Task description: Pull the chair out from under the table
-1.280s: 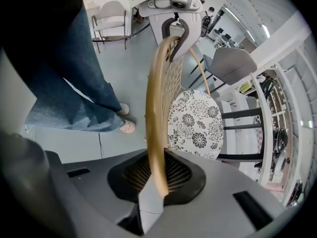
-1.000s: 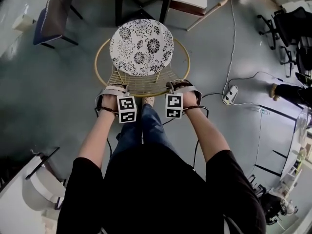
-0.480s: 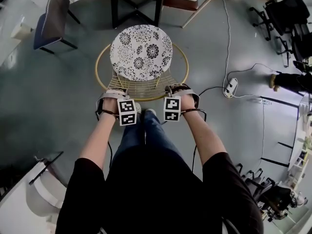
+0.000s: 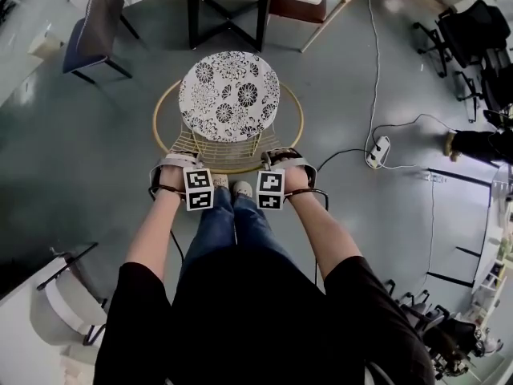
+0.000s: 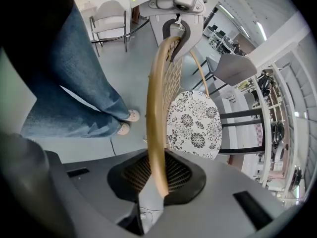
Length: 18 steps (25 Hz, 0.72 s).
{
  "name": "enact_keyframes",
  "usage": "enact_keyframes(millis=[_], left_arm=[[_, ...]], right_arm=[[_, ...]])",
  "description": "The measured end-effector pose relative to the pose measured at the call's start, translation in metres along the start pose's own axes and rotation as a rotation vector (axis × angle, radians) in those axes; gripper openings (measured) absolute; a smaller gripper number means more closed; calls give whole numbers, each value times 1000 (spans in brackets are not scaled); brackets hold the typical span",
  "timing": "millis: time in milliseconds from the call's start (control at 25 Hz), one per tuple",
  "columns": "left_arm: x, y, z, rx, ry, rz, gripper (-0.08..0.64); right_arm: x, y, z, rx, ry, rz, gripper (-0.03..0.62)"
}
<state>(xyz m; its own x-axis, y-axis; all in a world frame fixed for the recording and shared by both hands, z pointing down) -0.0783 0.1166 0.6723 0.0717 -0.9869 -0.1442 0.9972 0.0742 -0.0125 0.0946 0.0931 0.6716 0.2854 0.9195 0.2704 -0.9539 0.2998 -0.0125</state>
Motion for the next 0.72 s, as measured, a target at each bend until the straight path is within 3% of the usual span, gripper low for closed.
enact_keyframes(millis=[720], left_arm=[[-33,-7,-7,-20,16,61,37]], right_arm=[[32,20,-10,39,9,77,57]])
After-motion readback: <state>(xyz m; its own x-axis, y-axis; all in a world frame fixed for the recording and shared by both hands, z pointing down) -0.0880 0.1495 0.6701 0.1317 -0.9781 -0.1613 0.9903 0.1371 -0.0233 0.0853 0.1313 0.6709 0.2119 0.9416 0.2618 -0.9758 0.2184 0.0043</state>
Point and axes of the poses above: the fingertips, and each gripper's own axes: z forward along the fingers, x to its left, y out of its top, the point moved 4 cm from there along -z, backward along the fingers
